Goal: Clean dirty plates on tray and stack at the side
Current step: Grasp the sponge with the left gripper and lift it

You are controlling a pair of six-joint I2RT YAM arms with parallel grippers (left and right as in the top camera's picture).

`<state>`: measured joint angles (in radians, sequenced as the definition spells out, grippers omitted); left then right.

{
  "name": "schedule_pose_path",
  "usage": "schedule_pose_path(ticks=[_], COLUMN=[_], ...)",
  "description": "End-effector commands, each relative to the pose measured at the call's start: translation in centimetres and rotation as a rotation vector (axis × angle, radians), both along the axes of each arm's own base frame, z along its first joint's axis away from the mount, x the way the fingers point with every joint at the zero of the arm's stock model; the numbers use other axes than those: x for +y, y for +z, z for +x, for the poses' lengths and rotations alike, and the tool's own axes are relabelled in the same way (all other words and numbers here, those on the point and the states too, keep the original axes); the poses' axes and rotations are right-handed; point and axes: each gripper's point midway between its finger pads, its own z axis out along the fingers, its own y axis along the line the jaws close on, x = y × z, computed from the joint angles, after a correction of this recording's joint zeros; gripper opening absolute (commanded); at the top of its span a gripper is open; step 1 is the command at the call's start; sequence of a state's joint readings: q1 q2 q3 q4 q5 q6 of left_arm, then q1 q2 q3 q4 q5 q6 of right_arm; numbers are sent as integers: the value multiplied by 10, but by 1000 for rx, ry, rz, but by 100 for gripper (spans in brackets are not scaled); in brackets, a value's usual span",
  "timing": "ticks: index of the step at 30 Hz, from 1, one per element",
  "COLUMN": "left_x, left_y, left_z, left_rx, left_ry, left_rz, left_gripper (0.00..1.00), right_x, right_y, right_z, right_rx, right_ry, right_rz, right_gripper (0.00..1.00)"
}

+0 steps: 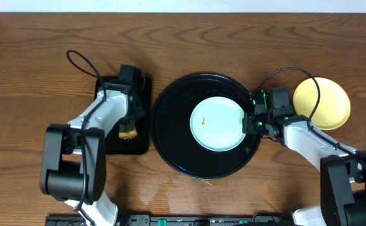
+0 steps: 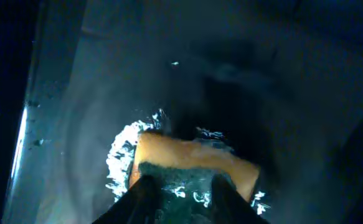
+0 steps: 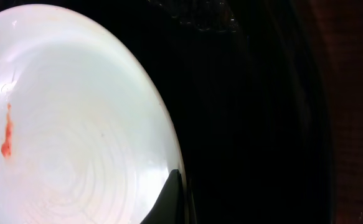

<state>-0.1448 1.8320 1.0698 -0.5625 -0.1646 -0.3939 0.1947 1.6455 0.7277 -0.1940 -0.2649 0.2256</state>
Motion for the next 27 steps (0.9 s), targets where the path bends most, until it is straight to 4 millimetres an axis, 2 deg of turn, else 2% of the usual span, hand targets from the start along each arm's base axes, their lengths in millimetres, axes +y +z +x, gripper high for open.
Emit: schedule_pose_path(ticks=[1, 3, 6, 11, 13, 15, 19, 23, 27], left_x=[3, 4, 4, 4, 4, 5, -8, -9, -8], left_y=[-18, -12, 6, 39, 48, 50, 35, 10, -14], left_z=[-12, -14, -12, -14, -19, -28, -44, -51, -59], left_rx=[73, 82, 69, 15, 15, 40, 99, 114, 131], left_ry=[-22, -22, -29, -28, -21, -10, -22, -23, -22], left_rz=[14, 16, 15, 8, 7, 4, -78, -86, -84], left_gripper=[30, 8, 9, 41, 48, 50, 50, 50, 42], right_x=[-9, -9, -9, -9, -9, -9, -9, -9, -9], right_y=[-7, -7, -7, -7, -8, -8, -8, -8, -8], right_z=[0, 0, 0, 0, 0, 0, 0, -1, -2], right_rx=[9, 8, 8, 11, 12, 12, 12, 13, 17], right_ry=[-5, -5, -5, -5, -5, -5, -5, -5, -5], right_rz=[-40, -40, -40, -40, -40, -40, -41, -40, -41], right_gripper=[1, 1, 1, 1, 1, 1, 1, 1, 1])
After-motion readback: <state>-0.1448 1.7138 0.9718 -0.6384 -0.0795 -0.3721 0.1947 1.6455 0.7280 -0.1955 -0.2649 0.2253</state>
